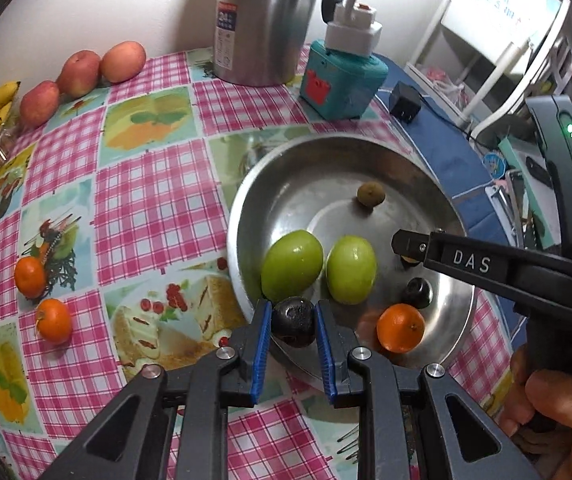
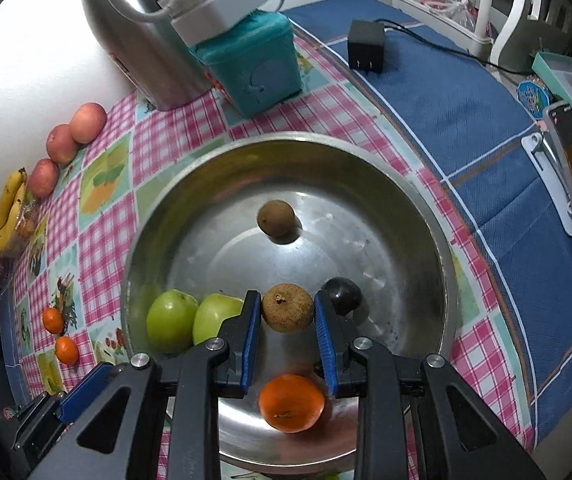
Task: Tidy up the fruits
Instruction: 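Carry the kiwi in the right tool while the left tool carries the plum over the basin, then open the right tool releasing the kiwi while the left tool releases the plum into the basin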
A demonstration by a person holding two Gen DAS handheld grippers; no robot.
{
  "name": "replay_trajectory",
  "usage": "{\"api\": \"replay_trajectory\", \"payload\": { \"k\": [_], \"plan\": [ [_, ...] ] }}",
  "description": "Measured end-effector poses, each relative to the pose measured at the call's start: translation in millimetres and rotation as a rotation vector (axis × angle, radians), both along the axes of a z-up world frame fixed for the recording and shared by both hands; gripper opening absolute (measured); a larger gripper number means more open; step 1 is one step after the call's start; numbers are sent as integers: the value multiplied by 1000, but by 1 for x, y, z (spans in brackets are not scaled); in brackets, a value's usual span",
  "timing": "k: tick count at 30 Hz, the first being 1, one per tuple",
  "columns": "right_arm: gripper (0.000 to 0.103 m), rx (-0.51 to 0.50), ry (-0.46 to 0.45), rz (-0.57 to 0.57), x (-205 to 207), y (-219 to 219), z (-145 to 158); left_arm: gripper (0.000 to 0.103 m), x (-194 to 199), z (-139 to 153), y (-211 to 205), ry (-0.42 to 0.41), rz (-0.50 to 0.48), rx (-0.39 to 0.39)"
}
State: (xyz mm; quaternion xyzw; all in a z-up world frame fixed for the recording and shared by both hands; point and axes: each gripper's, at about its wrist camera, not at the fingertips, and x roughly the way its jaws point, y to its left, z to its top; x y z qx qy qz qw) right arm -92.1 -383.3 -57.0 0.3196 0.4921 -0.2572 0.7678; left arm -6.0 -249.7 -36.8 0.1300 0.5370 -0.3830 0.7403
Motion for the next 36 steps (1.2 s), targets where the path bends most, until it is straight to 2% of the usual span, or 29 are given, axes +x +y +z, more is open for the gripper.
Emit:
{"api": "replay_trajectory", "payload": {
  "k": [20,24,31,36],
  "plan": [
    [28,15,14,-16,-1,-3,-4,27,0,-10,-6,28,-2,36],
    [29,8,8,-17,-2,-3,-1,43,1,-10,-5,33,11,37],
    [29,-6,0,-13,-2,-3,3,45,4,-5,-1,39,23,24],
    [29,-13,1,-4,-1,-1,6,56,17,-3,11,48,85,26]
  ]
}}
